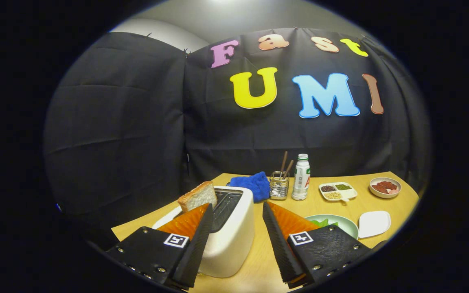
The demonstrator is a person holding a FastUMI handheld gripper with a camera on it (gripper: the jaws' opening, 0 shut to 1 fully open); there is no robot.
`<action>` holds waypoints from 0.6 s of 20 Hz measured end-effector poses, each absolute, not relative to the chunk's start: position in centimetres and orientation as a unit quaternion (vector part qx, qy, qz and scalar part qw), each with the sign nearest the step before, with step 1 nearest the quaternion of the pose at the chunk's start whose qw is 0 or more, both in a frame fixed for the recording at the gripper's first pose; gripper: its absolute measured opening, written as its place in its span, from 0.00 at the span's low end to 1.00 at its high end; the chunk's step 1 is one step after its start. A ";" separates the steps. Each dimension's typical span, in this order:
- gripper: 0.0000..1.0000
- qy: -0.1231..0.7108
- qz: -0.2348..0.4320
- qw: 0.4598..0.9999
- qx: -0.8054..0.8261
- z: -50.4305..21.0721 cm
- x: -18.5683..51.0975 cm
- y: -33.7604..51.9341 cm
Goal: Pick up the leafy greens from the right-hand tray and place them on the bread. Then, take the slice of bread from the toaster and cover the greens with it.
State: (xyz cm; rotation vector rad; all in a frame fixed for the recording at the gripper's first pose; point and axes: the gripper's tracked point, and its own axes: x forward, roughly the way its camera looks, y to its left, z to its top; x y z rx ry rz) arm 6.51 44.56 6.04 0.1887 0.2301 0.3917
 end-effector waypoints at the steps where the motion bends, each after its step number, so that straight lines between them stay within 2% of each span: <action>1: 0.75 0.116 0.198 0.969 0.090 6.1 6.6 45.5; 12: 0.75 0.123 0.201 0.970 0.053 5.4 8.6 52.3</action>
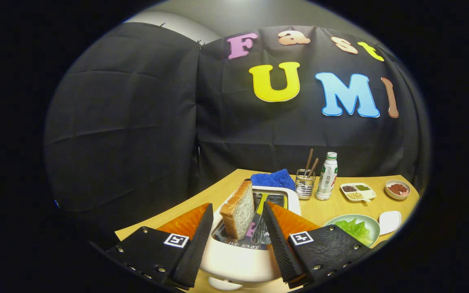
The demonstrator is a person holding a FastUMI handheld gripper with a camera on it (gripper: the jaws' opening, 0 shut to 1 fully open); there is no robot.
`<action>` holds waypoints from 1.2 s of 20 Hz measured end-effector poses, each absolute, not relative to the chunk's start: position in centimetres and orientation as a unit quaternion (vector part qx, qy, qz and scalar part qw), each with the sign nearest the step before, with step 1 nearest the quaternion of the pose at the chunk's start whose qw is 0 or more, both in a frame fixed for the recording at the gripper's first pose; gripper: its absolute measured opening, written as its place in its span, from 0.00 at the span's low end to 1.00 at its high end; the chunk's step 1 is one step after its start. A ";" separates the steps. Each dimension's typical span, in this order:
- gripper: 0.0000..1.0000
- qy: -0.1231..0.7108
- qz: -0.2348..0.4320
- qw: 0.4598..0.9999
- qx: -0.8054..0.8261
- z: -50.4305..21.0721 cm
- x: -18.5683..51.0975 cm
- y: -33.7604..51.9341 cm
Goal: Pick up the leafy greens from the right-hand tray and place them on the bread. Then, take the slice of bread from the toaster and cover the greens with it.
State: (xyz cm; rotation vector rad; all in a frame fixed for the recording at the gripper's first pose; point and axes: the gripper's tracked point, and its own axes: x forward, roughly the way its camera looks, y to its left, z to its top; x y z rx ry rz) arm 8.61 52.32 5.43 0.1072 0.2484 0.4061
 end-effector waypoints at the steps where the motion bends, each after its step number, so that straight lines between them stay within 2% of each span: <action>1: 0.75 0.122 0.188 0.973 0.046 5.2 9.3 52.4; 2: 0.75 0.128 0.168 0.977 0.038 4.2 10.5 52.1; 4: 0.34 0.147 0.150 0.977 0.037 3.9 10.2 51.8; 6: 0.34 0.150 0.144 0.977 0.039 3.7 10.9 51.6; 7: 0.09 0.152 0.147 0.976 0.048 4.6 11.2 52.0; 17: 0.09 0.161 0.163 0.972 0.043 4.3 10.6 51.7; 24: 0.09 0.122 0.171 0.975 0.073 9.1 10.8 50.3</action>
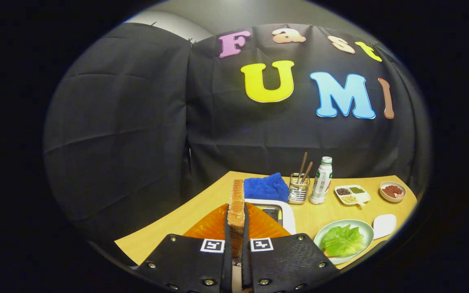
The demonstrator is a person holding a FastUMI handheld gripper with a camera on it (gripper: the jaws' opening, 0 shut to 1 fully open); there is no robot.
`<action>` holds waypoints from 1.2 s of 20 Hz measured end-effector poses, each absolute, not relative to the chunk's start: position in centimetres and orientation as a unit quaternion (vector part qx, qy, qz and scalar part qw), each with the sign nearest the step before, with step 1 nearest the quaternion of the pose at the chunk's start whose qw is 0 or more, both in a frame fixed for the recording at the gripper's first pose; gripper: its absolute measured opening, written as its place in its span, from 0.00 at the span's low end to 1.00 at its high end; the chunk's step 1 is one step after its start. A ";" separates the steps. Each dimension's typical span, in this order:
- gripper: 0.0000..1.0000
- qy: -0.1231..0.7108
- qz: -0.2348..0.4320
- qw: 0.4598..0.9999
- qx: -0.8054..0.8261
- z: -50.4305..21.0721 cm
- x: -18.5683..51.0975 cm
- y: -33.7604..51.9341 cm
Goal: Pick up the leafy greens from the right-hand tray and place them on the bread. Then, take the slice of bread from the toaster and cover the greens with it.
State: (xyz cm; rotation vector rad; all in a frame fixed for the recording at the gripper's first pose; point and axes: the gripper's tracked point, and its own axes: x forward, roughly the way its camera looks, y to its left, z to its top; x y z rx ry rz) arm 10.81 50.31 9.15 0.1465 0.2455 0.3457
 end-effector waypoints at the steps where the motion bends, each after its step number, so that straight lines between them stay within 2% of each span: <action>1: 0.09 0.114 0.169 0.976 0.075 9.9 10.9 50.0; 6: 0.09 0.072 0.141 0.984 0.087 12.9 11.4 46.2; 10: 0.09 0.075 0.127 0.985 0.085 13.1 11.9 43.2; 17: 0.09 0.107 0.113 0.985 0.069 9.8 12.6 38.0; 24: 0.09 0.120 0.072 0.988 0.061 6.4 12.7 30.8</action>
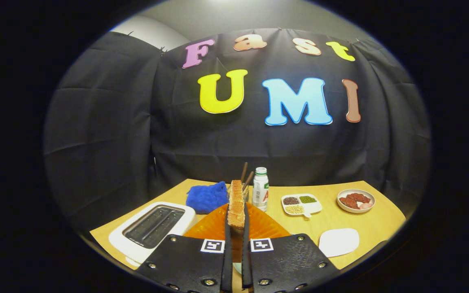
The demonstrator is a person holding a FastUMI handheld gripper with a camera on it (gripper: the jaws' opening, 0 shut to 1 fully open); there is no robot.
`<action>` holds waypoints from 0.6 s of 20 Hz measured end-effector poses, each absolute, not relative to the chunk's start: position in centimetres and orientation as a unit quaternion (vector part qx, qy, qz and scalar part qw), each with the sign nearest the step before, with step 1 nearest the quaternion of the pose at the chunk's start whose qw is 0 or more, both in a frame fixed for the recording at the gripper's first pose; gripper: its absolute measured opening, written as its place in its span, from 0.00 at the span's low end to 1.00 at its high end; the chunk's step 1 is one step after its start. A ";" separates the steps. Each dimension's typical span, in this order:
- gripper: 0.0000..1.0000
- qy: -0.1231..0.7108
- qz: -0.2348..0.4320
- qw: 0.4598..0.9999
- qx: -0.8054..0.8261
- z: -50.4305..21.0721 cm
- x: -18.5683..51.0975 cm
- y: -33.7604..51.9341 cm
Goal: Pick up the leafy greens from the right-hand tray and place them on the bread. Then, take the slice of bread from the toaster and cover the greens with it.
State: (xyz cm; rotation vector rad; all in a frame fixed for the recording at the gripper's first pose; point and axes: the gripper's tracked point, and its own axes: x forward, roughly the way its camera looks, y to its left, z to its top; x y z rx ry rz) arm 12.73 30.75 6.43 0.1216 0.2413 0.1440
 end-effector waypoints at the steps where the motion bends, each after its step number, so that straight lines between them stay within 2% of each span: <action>1: 0.09 0.121 0.064 0.989 0.061 6.2 12.7 30.0; 12: 0.09 0.159 0.065 0.983 0.068 1.7 12.7 27.1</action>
